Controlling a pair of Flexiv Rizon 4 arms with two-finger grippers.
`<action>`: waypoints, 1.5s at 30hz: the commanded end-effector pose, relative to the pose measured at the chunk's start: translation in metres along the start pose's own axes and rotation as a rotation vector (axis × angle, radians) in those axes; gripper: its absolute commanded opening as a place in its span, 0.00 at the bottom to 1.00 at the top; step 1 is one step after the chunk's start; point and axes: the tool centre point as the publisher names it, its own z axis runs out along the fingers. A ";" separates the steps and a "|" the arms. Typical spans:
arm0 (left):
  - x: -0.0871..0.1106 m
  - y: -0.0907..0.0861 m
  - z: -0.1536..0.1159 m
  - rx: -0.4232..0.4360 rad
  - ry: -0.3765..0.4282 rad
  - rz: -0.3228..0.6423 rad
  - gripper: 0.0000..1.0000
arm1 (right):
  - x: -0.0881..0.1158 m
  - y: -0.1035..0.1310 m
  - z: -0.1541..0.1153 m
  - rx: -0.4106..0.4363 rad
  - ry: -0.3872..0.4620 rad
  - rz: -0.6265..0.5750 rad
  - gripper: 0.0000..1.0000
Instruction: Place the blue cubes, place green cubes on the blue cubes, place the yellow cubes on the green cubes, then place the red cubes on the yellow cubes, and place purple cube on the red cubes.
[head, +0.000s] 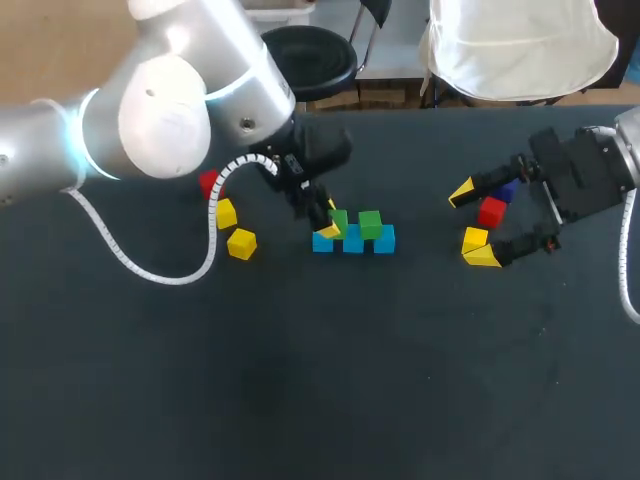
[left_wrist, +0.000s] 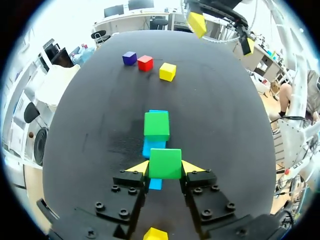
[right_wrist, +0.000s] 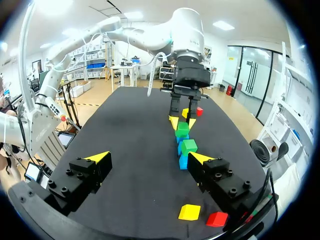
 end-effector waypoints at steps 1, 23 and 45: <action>0.003 0.007 0.006 0.001 -0.020 0.000 0.00 | 0.000 0.000 0.000 0.002 -0.001 -0.001 1.00; 0.004 0.011 0.008 0.004 -0.090 0.028 0.00 | 0.000 0.000 0.000 0.002 -0.001 -0.001 1.00; 0.005 0.014 0.016 0.005 -0.084 0.028 0.00 | 0.000 0.000 0.000 0.002 -0.001 -0.001 1.00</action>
